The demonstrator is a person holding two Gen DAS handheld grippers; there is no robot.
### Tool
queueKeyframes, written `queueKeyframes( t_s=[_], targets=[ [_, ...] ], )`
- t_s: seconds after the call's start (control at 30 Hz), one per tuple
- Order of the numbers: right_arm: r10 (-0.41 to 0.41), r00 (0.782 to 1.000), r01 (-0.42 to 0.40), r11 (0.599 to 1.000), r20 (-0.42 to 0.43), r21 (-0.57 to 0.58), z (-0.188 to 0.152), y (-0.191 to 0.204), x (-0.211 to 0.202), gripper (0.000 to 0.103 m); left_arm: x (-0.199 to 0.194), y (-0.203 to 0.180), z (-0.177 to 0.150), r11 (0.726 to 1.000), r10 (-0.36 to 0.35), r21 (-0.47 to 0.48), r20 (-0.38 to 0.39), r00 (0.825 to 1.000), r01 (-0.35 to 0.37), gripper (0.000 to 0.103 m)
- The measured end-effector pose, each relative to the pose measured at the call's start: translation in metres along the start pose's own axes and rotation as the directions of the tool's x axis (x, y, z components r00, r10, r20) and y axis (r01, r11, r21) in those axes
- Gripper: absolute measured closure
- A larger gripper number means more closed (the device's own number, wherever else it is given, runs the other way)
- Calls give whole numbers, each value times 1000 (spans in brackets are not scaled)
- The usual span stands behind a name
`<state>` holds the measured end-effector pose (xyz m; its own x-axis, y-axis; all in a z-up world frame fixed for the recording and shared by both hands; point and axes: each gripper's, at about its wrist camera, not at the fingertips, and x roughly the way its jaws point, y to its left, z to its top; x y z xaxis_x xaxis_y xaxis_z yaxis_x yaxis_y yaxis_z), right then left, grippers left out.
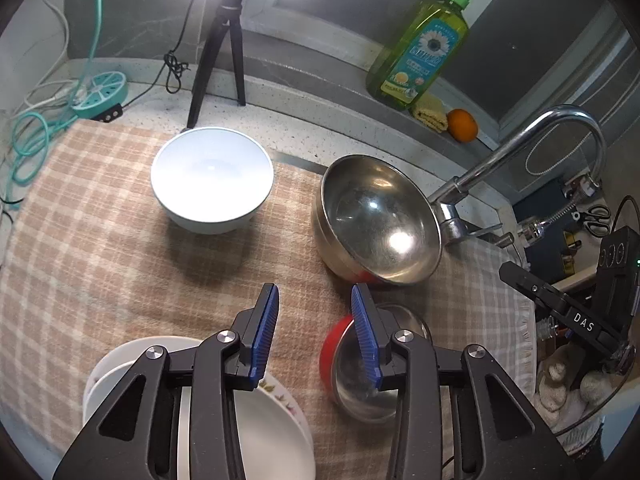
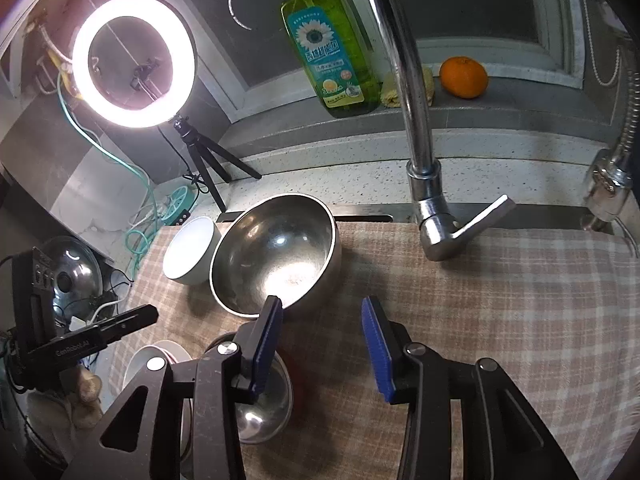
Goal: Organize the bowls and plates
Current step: 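Close the right gripper on the rim of a stainless steel bowl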
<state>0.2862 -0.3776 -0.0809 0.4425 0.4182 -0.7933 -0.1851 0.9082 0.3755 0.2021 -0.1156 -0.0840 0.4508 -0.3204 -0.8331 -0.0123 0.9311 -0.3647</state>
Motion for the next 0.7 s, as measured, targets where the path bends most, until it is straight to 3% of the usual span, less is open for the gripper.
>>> queueKeyframes(
  t_s=[0.1, 0.2, 0.7],
  targets=[
    [7, 1000, -7, 1000, -12, -4, 7, -1, 9, 69, 10, -3, 8, 1000, 8, 3, -18, 1000, -8, 79],
    [14, 999, -15, 1000, -29, -9, 16, 1, 21, 74, 19, -6, 19, 1000, 10, 1, -26, 1000, -10, 79],
    [-3, 996, 8, 998, -90, 64, 41, -13, 65, 74, 57, -8, 53, 998, 52, -37, -45, 998, -54, 79]
  ],
)
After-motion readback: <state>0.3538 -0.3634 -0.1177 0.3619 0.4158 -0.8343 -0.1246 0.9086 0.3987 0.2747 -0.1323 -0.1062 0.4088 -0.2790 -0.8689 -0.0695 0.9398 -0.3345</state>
